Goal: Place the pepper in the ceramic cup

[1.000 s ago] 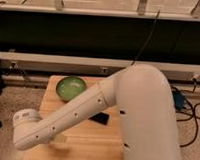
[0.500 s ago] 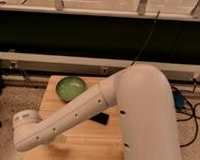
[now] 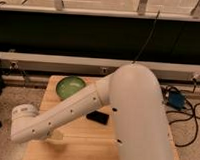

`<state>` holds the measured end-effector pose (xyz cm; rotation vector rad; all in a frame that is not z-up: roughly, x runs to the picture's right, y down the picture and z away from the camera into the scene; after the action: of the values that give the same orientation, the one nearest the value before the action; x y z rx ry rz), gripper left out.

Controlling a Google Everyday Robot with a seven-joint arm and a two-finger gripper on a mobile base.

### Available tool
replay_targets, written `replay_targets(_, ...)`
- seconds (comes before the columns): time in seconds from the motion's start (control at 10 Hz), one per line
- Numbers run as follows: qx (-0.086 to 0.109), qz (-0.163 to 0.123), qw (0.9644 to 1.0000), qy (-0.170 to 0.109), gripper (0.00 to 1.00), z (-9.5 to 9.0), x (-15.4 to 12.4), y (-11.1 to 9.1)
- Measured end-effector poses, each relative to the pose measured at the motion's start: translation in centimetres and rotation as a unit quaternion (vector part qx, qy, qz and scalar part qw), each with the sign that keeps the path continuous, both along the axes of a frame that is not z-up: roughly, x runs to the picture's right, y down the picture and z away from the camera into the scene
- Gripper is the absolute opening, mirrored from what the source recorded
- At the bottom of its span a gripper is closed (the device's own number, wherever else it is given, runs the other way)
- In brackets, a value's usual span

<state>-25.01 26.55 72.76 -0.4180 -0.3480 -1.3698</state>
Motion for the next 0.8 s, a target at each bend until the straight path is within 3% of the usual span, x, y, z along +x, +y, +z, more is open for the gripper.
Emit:
replay_targets(0.4,-0.035,0.000,0.9994,0.001,0.80,2.4,-1.1,-1.3)
replay_targets(0.8,-0.049,0.001,0.9988,0.012,0.80,4.3,-2.2,-2.8)
